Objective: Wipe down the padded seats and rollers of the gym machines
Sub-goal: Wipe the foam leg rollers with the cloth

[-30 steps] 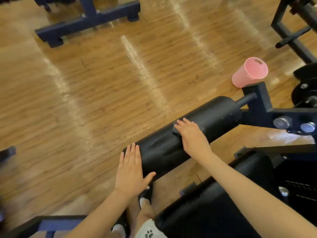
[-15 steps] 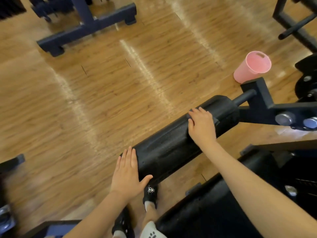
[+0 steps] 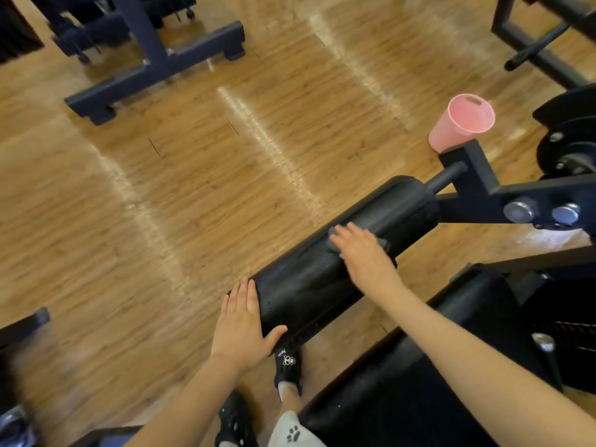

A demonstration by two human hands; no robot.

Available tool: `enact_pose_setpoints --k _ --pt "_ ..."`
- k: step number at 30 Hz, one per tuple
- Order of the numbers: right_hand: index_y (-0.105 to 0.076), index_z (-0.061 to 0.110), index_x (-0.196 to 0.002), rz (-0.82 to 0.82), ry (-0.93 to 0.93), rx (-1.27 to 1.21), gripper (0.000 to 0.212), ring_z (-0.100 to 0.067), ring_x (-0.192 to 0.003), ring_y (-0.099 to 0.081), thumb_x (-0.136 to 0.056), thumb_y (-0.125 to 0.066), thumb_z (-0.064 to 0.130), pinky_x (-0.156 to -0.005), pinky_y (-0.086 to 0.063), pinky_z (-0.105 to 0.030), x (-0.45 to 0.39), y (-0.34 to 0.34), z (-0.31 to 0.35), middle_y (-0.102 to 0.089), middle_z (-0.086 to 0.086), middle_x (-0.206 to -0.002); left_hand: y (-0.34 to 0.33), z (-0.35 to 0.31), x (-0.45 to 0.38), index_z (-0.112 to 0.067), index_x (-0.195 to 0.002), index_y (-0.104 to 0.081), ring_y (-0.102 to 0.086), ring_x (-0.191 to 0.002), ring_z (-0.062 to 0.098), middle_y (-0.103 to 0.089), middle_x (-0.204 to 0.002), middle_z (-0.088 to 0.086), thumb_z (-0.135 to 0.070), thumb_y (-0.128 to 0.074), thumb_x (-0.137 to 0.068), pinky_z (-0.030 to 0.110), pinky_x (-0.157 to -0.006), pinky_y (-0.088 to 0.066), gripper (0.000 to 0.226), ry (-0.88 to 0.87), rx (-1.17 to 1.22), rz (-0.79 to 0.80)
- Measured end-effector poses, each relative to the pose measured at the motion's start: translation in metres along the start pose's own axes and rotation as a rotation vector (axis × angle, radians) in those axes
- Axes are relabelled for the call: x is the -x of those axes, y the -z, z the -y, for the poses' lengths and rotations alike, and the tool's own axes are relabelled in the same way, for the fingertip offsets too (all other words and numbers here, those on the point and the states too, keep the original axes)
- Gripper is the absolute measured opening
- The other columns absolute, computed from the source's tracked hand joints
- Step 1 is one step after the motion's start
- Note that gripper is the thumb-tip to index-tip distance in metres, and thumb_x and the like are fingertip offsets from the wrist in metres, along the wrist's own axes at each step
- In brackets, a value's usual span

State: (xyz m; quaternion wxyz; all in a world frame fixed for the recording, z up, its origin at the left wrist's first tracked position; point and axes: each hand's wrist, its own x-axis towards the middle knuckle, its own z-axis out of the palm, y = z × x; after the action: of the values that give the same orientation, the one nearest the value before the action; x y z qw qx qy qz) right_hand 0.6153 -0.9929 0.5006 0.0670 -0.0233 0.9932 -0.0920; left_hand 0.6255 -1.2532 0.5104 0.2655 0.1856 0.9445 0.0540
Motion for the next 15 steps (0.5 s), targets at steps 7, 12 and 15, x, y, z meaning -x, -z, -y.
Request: enact_pose_setpoints --k 7,12,15 --pt "-0.044 0.005 -0.135 -0.149 -0.431 -0.191 0.039 -0.029 -0.138 -0.025 -0.097 -0.042 0.008 -0.114 -0.021 -0.043 -0.029 0.018 -0.075 -0.038 -0.011 -0.146 0.001 0.005 -0.003 -0.008 -0.149 0.009 0.007 -0.146 0.022 0.008 -0.159 0.009 -0.068 -0.038 -0.087 0.034 -0.117 0.004 0.099 -0.026 0.059 0.039" --pt "-0.052 0.008 -0.129 -0.193 -0.442 -0.186 0.035 -0.027 -0.134 -0.032 -0.095 -0.046 0.011 -0.111 -0.024 -0.043 -0.032 0.013 -0.012 -0.045 -0.008 -0.140 0.014 0.025 -0.028 -0.010 -0.150 -0.005 -0.018 -0.142 0.024 -0.017 -0.155 0.007 -0.061 -0.054 -0.084 0.035 -0.116 -0.017 0.096 -0.029 0.299 0.250" --pt "-0.060 0.015 -0.114 -0.117 -0.136 -0.166 0.031 -0.028 -0.126 -0.042 -0.085 -0.054 0.006 -0.102 -0.033 -0.040 -0.011 -0.005 0.061 -0.054 -0.004 -0.129 0.018 0.035 -0.041 -0.018 -0.140 -0.028 -0.045 -0.121 0.021 -0.045 -0.134 0.002 -0.073 -0.055 -0.069 0.040 -0.102 -0.039 0.094 -0.015 0.421 0.316"
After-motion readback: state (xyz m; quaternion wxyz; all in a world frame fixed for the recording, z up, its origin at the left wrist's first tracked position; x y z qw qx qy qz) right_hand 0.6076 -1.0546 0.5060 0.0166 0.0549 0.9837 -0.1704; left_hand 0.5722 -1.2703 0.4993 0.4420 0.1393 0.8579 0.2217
